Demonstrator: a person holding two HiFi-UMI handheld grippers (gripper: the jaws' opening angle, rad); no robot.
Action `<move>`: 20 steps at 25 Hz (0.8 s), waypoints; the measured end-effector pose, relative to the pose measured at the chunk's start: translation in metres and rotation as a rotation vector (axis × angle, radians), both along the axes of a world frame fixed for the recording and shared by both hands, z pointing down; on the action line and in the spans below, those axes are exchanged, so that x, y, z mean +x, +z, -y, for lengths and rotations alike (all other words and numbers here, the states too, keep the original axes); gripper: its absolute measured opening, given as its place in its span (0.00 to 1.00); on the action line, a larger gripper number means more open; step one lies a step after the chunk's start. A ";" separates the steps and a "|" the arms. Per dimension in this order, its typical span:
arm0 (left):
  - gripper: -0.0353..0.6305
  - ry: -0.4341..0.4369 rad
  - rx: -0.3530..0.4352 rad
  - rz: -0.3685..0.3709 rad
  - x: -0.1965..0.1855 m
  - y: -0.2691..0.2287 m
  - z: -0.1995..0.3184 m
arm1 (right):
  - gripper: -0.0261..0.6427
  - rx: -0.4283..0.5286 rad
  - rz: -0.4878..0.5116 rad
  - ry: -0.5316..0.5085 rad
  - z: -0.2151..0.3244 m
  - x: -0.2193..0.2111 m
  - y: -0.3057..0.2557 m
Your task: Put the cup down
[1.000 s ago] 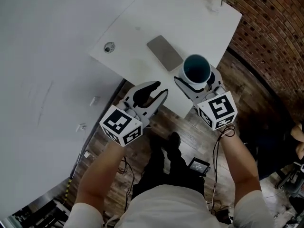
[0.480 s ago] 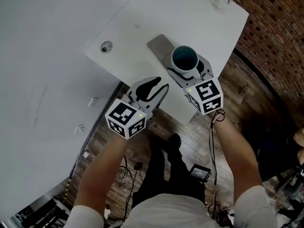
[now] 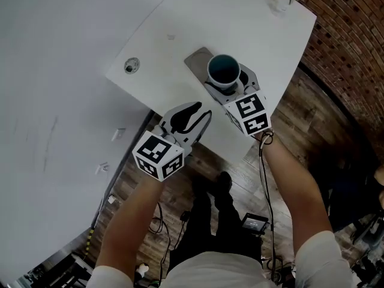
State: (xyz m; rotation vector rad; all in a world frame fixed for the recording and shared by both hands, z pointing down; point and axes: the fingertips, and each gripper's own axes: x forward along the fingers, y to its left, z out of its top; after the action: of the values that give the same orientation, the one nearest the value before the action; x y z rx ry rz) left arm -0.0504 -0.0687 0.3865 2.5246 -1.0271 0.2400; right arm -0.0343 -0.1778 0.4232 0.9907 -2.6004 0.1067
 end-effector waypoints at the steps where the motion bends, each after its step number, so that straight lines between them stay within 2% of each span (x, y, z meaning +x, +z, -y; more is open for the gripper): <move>1: 0.23 -0.001 -0.002 0.000 0.000 0.000 -0.001 | 0.60 -0.002 -0.001 0.002 0.000 0.000 0.001; 13: 0.23 -0.008 -0.015 -0.006 -0.001 -0.002 -0.007 | 0.60 0.026 0.011 0.005 -0.008 -0.003 -0.003; 20: 0.23 -0.013 -0.016 -0.008 -0.003 -0.002 -0.007 | 0.60 0.003 0.038 0.009 -0.009 -0.007 -0.002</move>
State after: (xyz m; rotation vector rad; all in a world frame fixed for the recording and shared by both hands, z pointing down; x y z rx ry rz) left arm -0.0536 -0.0616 0.3842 2.5024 -1.0339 0.2336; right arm -0.0416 -0.1686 0.4214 1.0110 -2.6316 0.1257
